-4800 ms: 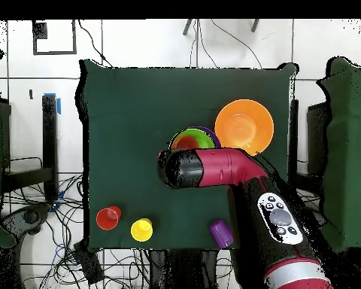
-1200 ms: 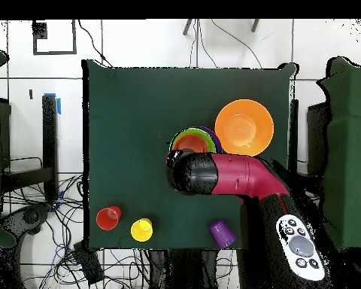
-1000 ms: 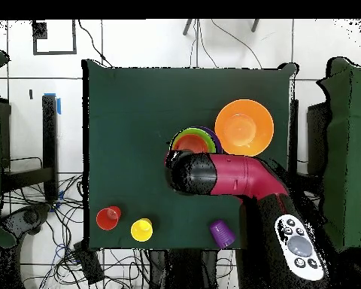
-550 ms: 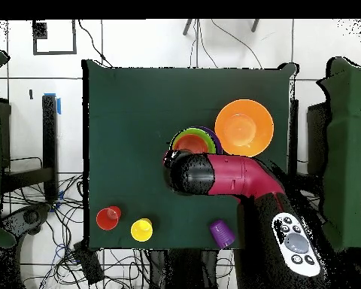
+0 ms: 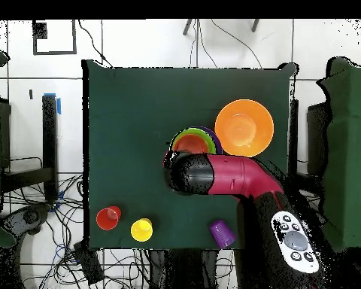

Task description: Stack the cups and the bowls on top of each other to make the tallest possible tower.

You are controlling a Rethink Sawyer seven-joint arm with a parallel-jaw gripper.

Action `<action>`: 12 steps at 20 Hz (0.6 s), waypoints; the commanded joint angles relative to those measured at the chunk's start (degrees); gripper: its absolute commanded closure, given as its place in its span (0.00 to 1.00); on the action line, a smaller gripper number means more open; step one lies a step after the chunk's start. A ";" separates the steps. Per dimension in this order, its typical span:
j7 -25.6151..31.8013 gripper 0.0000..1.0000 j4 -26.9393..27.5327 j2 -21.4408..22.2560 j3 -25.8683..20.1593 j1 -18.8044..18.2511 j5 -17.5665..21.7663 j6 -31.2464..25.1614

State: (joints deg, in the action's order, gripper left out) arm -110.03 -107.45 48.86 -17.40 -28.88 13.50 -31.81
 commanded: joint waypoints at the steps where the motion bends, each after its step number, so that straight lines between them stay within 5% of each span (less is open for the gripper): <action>1: 1.03 0.00 -0.09 -0.94 -2.37 0.02 0.49 -4.22; 12: 0.48 0.00 -0.49 -0.72 -2.34 0.22 0.22 -4.04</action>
State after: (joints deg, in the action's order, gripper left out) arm -110.03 -107.45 49.32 -17.40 -28.94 13.50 -31.81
